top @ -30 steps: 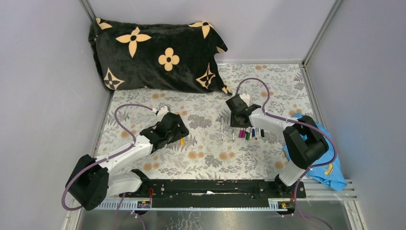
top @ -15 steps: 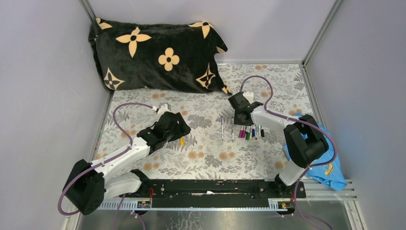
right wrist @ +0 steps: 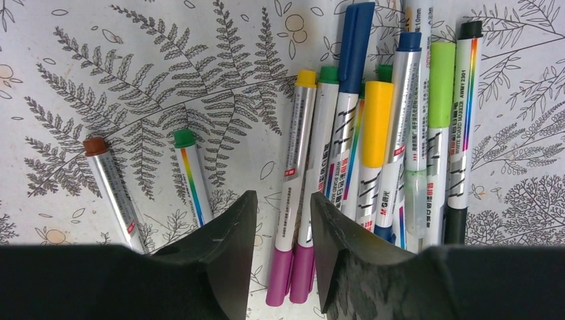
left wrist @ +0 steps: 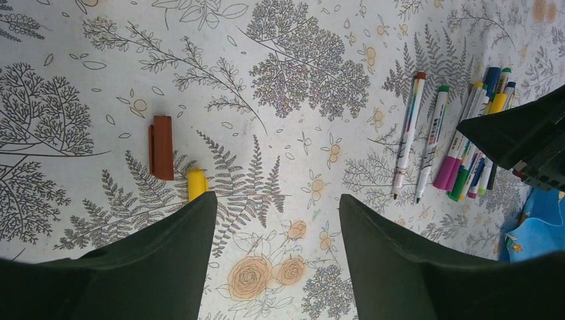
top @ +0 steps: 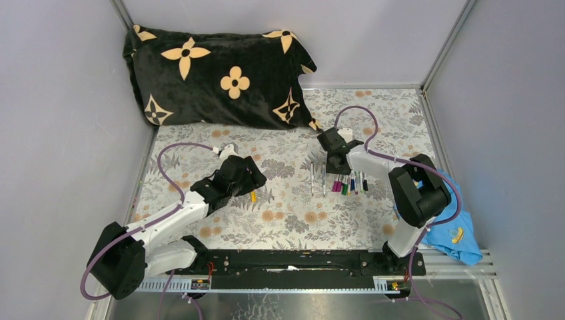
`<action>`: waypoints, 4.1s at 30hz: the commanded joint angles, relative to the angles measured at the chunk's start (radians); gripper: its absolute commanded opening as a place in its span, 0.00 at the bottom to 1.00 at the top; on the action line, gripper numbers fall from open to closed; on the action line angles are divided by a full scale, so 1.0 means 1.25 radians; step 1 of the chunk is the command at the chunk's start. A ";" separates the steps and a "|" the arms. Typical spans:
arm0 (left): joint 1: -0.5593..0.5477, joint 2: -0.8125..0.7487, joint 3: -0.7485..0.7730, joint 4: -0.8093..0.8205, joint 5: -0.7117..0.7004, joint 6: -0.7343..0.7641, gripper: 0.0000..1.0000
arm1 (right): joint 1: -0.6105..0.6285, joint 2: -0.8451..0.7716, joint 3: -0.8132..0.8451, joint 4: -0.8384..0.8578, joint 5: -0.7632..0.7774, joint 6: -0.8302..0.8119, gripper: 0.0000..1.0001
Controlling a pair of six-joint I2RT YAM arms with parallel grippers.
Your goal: Open the pen caps
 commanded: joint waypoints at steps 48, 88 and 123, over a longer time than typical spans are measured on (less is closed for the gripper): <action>0.007 -0.064 -0.097 0.289 0.284 0.028 0.75 | -0.002 -0.178 -0.038 0.085 -0.178 0.009 0.00; -0.101 0.062 -0.135 0.592 0.412 -0.080 0.58 | 0.269 -0.231 0.025 0.177 -0.173 0.159 0.00; -0.105 0.052 -0.126 0.579 0.431 -0.061 0.00 | 0.304 -0.177 0.029 0.180 -0.155 0.134 0.25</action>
